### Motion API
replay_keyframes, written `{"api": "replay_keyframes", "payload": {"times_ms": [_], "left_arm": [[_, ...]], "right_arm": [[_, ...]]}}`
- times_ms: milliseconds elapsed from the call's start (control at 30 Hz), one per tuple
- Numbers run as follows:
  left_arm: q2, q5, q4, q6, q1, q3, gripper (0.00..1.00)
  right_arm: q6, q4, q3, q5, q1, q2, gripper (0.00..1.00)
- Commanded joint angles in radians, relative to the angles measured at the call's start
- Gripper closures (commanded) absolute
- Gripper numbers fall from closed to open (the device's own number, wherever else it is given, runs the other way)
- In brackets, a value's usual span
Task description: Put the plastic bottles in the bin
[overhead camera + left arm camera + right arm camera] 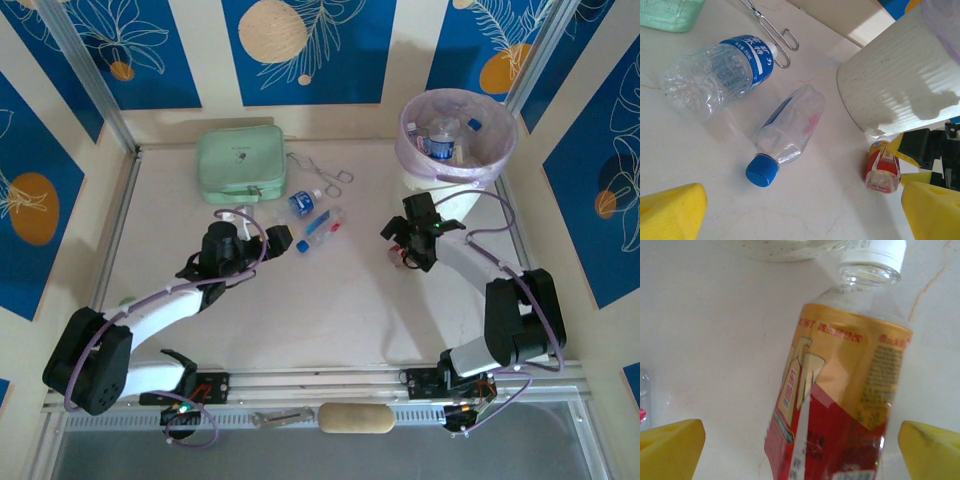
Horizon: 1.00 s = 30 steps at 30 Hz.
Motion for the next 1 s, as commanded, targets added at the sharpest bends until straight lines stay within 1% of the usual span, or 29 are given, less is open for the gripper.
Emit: {"api": "replay_keyframes", "payload": {"times_ms": [0,233,400,633,700,800,967], "left_arm": [[-0.028,-0.022,-0.014,0.017,0.014,-0.009,0.01],[-0.035,-0.035,-0.024,0.020,0.020,-0.018,0.01],[-0.034,-0.036,-0.019,0.017,0.020,-0.018,0.01],[-0.033,-0.038,-0.024,0.017,0.021,-0.018,0.01],[-0.033,-0.039,-0.025,0.017,0.021,-0.018,0.01],[-0.032,-0.041,-0.024,0.016,0.022,-0.018,0.01],[-0.035,-0.044,-0.022,0.015,0.023,-0.018,0.01]], "right_arm": [[0.048,0.055,-0.002,-0.016,-0.008,0.034,0.00],[0.070,0.105,-0.036,-0.013,-0.011,0.072,0.02],[0.069,0.135,-0.053,-0.017,-0.015,0.101,0.06],[0.062,0.181,-0.072,-0.016,-0.014,0.106,0.18],[0.061,0.192,-0.079,-0.014,-0.015,0.099,0.23],[0.053,0.203,-0.088,-0.013,-0.013,0.081,0.31],[0.022,0.193,-0.093,0.018,0.007,0.018,0.39]]}}
